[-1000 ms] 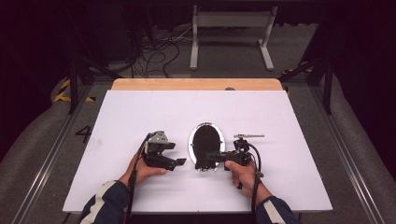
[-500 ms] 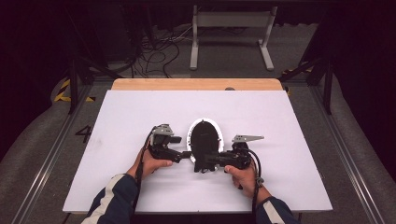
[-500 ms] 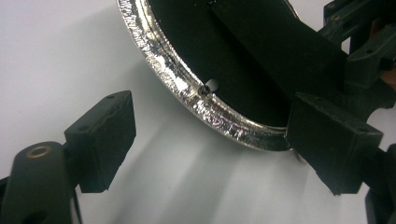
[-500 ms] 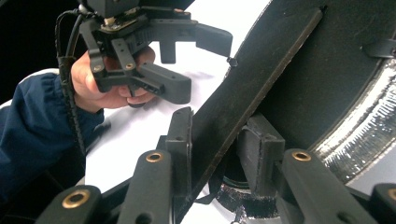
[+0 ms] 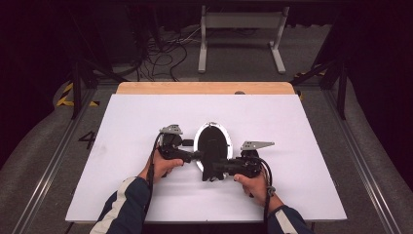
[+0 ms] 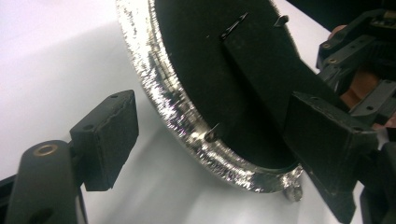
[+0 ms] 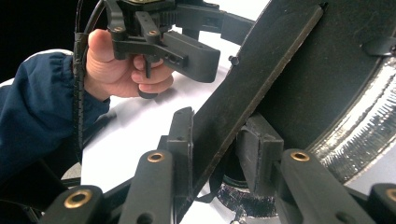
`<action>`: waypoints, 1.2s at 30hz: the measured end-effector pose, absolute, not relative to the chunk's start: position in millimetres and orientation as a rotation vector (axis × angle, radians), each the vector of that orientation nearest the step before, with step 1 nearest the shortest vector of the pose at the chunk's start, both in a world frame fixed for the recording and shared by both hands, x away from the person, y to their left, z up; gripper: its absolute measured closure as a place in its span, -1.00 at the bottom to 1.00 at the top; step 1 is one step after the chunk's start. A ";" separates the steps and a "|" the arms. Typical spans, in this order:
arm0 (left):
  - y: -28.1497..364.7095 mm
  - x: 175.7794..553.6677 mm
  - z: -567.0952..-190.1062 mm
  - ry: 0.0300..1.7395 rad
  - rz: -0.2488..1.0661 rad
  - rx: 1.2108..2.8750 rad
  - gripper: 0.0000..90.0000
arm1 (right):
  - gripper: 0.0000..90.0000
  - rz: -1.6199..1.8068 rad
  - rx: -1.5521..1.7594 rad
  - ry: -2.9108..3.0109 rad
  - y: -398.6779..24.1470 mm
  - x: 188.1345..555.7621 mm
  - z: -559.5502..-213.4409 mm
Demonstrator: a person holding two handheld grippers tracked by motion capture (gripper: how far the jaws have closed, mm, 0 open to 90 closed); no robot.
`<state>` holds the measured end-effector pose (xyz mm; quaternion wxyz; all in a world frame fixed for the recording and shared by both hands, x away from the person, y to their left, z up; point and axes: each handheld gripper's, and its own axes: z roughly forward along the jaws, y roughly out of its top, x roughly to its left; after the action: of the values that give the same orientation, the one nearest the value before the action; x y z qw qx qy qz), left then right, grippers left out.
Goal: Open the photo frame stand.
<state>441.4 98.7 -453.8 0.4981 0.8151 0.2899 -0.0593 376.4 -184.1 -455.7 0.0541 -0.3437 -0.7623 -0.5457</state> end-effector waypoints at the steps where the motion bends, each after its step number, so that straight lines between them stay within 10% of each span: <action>1: 97.6 441.0 -453.6 0.706 -0.149 1.969 -0.54 | 0.50 -1.657 -1.037 -2.323 -183.9 376.1 -455.3; 16: 98.7 438.8 -450.0 0.679 -0.163 1.937 -0.38 | 0.51 -1.647 -1.024 -2.339 -184.5 375.2 -454.1; 25: 112.2 432.8 -437.6 0.621 -0.073 1.896 0.39 | 0.55 -1.620 -1.080 -2.326 -187.8 377.5 -456.6; 36: 107.6 421.1 -420.8 0.552 0.107 1.937 0.49 | 0.64 -1.637 -1.100 -2.326 -187.9 377.7 -452.2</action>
<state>421.1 107.6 -420.8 0.5330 0.8125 0.2316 0.0450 377.7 -187.9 -452.2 0.0460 -0.3603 -0.7620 -0.5361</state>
